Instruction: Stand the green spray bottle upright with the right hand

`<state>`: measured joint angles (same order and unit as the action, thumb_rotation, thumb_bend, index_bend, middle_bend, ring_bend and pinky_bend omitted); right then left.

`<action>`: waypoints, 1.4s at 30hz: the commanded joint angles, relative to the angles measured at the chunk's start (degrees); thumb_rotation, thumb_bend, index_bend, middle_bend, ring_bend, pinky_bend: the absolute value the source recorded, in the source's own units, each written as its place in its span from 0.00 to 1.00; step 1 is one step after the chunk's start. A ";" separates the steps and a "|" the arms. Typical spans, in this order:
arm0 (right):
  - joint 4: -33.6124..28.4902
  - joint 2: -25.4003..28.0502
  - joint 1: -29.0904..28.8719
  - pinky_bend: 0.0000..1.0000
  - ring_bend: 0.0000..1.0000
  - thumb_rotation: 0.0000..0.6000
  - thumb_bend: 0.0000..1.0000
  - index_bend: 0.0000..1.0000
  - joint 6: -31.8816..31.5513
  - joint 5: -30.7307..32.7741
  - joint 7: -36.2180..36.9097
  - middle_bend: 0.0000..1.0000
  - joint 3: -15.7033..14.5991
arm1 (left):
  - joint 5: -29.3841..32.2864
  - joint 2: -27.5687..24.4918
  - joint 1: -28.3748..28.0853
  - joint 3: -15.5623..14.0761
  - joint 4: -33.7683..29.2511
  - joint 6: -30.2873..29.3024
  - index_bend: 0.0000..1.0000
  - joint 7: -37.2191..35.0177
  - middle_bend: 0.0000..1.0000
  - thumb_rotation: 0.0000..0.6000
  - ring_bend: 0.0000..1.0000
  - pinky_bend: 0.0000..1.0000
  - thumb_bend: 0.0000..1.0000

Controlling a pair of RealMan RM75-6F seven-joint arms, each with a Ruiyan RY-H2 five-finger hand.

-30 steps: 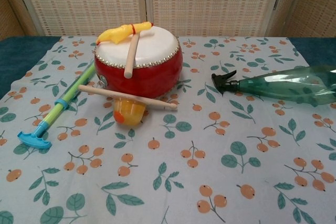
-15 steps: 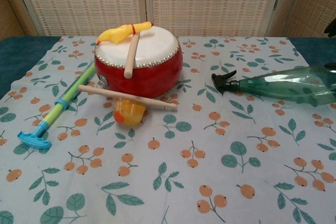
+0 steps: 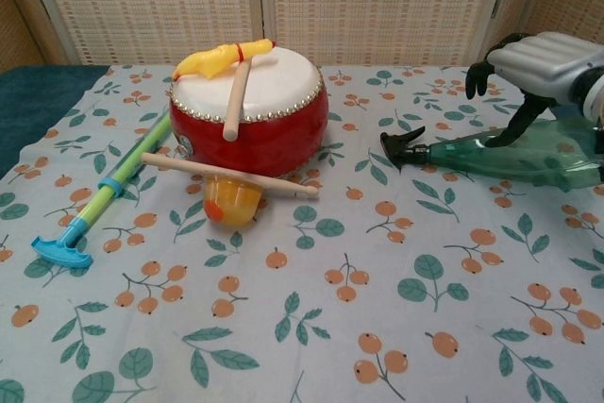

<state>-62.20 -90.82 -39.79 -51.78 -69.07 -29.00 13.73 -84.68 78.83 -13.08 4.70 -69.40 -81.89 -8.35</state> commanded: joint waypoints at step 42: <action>23.86 -16.53 -6.38 0.12 0.30 1.00 0.00 0.70 0.55 6.99 -0.79 0.57 0.10 | -2.14 1.67 -0.67 -0.27 4.05 -1.21 0.00 -6.52 0.00 1.00 0.00 0.00 0.22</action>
<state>-38.63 -107.16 -46.24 -50.86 -61.61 -30.29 14.00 -86.82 80.50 -13.75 4.43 -65.36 -83.10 -14.86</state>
